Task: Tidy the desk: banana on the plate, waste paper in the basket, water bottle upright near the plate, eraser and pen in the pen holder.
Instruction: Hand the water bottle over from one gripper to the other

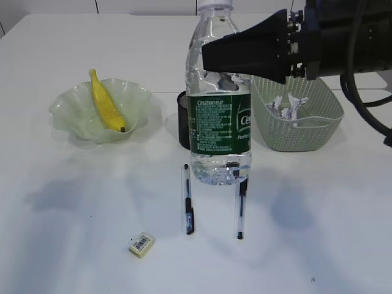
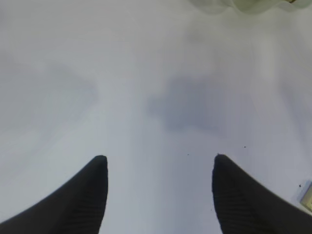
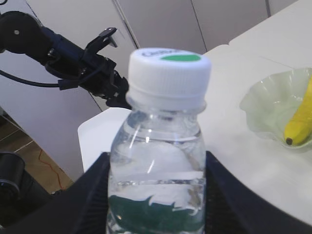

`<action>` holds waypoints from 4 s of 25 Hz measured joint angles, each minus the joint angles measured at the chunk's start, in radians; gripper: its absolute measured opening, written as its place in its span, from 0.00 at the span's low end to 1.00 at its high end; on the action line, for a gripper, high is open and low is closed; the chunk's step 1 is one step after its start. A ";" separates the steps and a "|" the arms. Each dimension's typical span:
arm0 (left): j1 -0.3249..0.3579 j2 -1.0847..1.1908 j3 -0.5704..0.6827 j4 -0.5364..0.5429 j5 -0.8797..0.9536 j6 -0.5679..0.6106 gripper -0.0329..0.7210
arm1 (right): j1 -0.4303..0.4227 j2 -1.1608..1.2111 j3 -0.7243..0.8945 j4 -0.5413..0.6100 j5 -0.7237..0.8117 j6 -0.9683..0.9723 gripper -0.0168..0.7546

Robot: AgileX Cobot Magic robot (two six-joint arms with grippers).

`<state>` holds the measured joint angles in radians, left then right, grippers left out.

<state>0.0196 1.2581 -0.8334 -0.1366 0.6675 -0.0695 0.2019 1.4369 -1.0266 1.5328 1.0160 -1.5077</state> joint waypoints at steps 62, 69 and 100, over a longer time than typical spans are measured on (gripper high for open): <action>-0.263 0.148 0.017 0.362 -0.353 -0.186 0.60 | 0.002 0.000 0.000 0.072 -0.010 -0.064 0.50; -0.263 0.148 0.193 0.344 -0.835 -0.194 0.59 | 0.002 0.000 0.000 0.072 -0.016 -0.064 0.50; -0.314 0.148 0.253 1.192 -1.815 -0.962 0.84 | 0.002 0.000 0.000 0.074 -0.046 -0.078 0.50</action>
<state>-0.2945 1.4058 -0.5800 1.0554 -1.1478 -1.0316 0.2034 1.4369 -1.0266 1.6066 0.9695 -1.5861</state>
